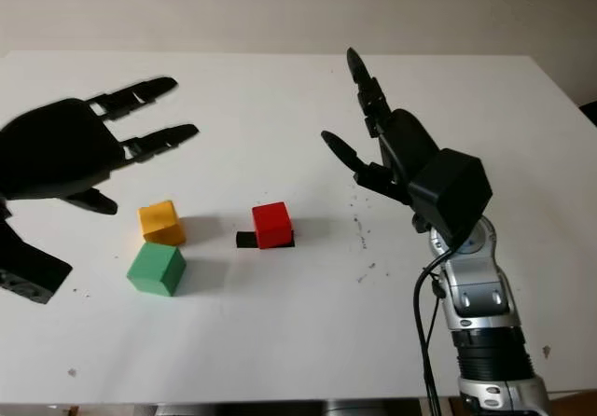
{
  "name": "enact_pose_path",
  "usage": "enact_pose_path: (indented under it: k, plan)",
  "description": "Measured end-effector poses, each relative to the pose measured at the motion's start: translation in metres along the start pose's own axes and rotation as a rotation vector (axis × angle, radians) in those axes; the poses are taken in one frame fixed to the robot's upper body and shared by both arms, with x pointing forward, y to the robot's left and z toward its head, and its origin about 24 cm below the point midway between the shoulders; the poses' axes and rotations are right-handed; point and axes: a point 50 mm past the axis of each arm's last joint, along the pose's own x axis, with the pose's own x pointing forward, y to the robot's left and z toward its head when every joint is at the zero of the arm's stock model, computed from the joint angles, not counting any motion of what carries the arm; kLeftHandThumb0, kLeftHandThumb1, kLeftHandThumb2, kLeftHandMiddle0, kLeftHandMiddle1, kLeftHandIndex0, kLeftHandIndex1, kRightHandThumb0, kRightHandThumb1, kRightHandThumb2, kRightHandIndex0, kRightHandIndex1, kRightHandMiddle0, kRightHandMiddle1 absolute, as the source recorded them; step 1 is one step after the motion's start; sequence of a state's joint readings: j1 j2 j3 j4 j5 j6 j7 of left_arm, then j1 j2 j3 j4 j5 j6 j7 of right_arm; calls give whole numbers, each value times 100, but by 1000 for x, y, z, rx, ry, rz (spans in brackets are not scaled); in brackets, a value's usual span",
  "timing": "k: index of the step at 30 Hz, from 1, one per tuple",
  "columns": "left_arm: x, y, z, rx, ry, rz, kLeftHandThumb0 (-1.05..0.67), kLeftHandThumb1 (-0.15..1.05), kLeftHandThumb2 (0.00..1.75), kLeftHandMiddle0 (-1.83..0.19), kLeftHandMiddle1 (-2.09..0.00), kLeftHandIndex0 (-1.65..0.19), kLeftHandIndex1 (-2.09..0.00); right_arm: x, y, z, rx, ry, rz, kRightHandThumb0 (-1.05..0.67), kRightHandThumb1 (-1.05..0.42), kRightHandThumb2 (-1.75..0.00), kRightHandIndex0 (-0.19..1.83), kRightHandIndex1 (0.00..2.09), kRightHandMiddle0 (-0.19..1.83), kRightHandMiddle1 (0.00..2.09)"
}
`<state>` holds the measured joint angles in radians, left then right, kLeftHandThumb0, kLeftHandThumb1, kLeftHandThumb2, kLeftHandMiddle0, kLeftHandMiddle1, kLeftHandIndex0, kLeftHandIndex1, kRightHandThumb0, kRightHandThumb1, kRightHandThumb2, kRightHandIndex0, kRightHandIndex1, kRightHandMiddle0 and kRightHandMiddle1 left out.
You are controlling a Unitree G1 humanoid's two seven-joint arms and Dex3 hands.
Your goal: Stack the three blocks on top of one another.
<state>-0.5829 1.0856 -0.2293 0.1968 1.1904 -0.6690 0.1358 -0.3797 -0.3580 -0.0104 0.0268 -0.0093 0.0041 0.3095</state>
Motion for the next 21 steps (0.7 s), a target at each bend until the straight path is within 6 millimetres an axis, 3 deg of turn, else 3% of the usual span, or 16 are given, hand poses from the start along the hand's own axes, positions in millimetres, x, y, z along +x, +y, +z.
enact_pose_path:
  k: [7,12,21]
  plan:
    - [4,-3,8,10,-90,-43,-47,84,5,19,0,-8,-7,-1,0,1,-5,3,-7,-69,-105,-44,-19,0,-17,5]
    - [4,-8,11,-12,-109,-48,-60,86,6,19,0,-14,-8,-1,0,1,-7,1,-8,-69,-105,-44,-19,0,-17,5]
    - [6,-15,17,-105,-126,-61,-66,89,6,18,-2,-30,-14,-2,0,2,-9,2,-18,-69,-105,-43,-19,0,-17,5]
